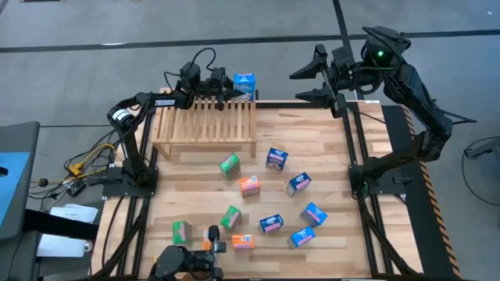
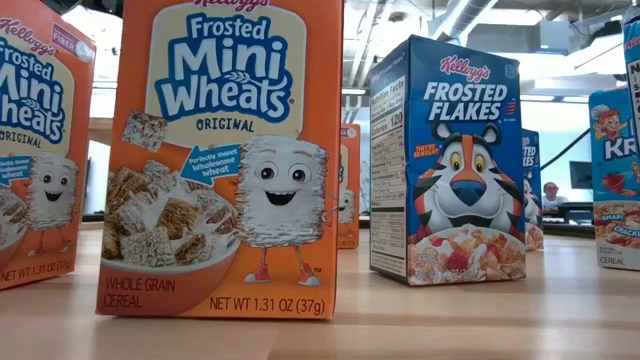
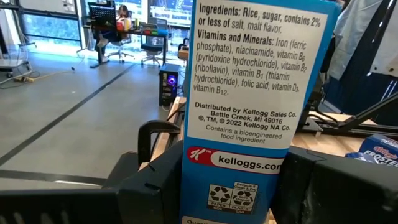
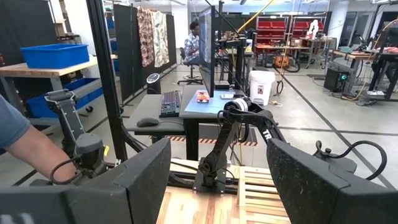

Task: Stack cereal on shelf
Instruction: Put the top light blue cereal box on the shelf

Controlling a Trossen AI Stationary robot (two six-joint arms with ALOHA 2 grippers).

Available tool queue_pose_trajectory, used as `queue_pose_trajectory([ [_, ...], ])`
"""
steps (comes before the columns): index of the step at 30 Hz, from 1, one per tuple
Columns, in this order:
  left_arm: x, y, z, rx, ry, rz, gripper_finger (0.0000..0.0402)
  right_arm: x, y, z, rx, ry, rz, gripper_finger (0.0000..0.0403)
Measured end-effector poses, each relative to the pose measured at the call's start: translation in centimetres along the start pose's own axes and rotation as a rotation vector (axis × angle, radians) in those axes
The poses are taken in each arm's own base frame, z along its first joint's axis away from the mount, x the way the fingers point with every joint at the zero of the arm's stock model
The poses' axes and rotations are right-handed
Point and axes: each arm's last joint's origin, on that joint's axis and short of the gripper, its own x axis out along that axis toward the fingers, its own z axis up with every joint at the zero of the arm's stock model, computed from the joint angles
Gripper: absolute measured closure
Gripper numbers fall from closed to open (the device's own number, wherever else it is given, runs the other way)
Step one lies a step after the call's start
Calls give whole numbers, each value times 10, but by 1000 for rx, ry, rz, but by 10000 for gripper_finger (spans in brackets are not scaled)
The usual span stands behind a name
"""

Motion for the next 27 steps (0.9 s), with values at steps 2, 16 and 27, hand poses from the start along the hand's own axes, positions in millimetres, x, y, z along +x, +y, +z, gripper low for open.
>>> queue_pose_trajectory([
  [2, 0, 0, -1, -10, 8, -1, 244, 0, 0, 0, 0, 0, 0, 111],
  [16, 1, 0, -6, -6, 45, 25, 153, 0, 0, 0, 4, 4, 1, 111],
  [27, -10, 8, -5, -27, 43, 9, 113, 0, 0, -1, 4, 8, 1, 111],
])
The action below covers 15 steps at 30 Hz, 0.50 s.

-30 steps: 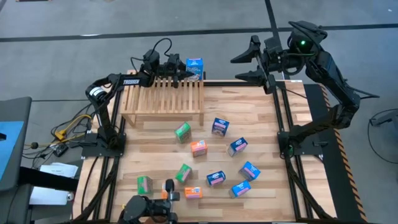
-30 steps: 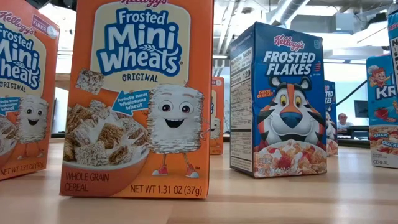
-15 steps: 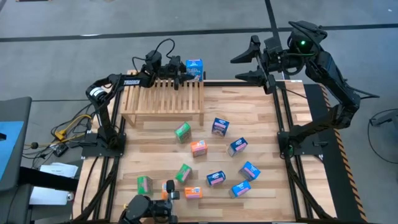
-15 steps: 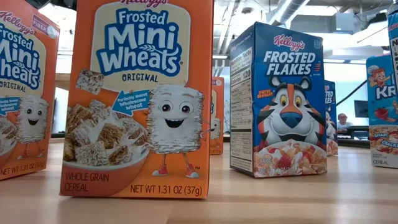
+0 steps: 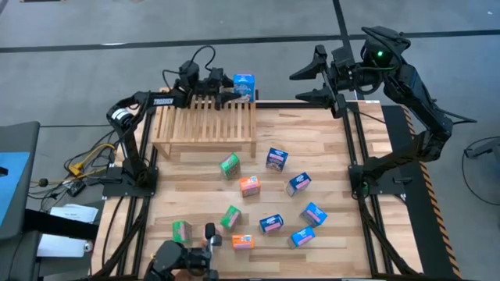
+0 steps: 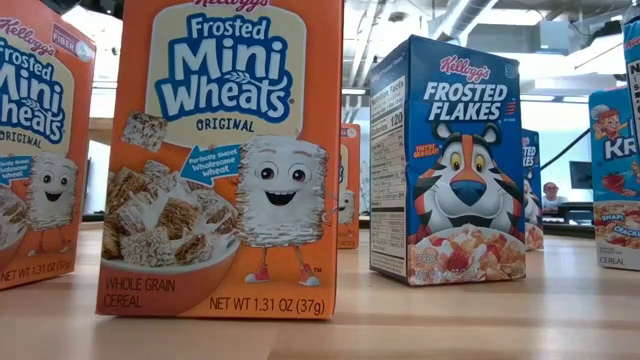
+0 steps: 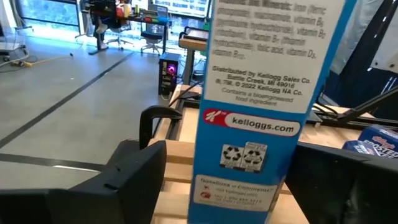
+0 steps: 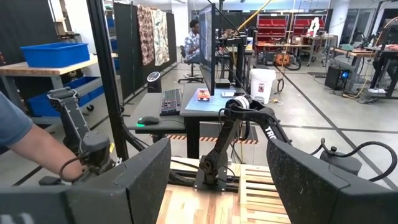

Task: Stack cereal on shelf
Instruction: Put the top light blue cereal box on the shelf

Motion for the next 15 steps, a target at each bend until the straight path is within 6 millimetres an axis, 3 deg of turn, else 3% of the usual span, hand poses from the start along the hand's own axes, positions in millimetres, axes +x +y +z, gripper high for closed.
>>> queue_pose_trajectory([
  [15, -5, 0, 0, -106, 15, -113, 87, 0, 0, 0, -2, 0, 0, 111],
])
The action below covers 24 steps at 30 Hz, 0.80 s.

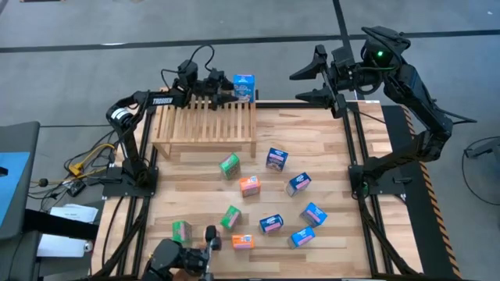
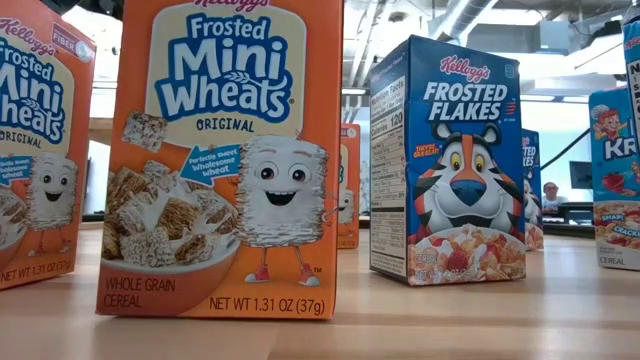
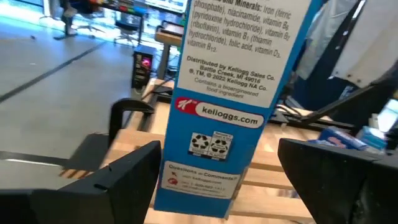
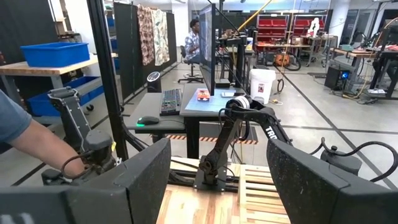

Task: Stack cereal on shelf
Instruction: Put the top light blue cereal box on the shelf

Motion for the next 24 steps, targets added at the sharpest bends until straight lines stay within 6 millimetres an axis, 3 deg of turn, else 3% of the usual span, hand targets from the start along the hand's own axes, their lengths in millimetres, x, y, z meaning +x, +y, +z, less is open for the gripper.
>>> queue_pose_trajectory([
  [12, -49, 23, 11, -60, -19, 80, 87, 0, 0, 0, 4, 0, 1, 111],
  [20, -54, 12, 28, -5, -22, 65, 98, 1, -1, -5, 34, 43, -50, 111],
  [24, -62, 9, 42, 54, -63, 168, 110, 32, -15, -33, 48, 153, -206, 111],
])
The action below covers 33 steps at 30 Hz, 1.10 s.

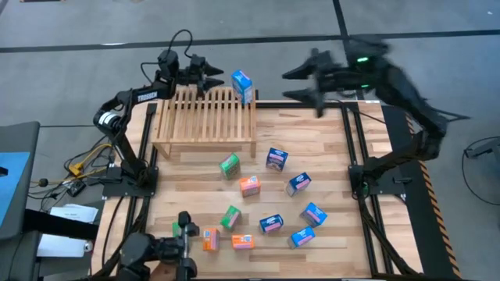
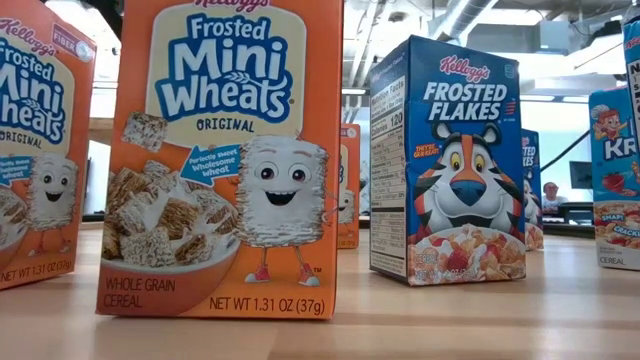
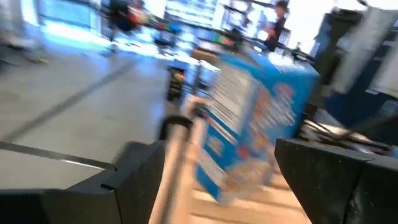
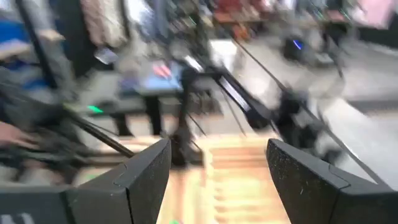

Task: Stack cereal on shelf
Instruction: Put the top light blue cereal box on the shelf

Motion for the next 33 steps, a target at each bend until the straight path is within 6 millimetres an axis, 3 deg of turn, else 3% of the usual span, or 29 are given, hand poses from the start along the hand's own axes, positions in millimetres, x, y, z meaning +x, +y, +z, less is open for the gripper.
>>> queue_pose_trajectory([
  [5, 1, -4, 8, 57, -27, 72, 113, 71, -13, -43, 53, 223, -119, 111],
  [12, 3, -3, 8, 61, -42, 144, 113, 129, -29, -92, 66, 440, -259, 111],
  [20, 10, -7, 7, 117, -43, 177, 113, 143, -60, -109, 100, 463, -518, 111],
  [26, 13, -8, 7, 139, -48, 227, 113, 142, -68, -109, 102, 423, -541, 111],
  [33, 14, -8, 7, 156, -47, 238, 125, 152, -70, -123, 89, 387, -536, 111],
])
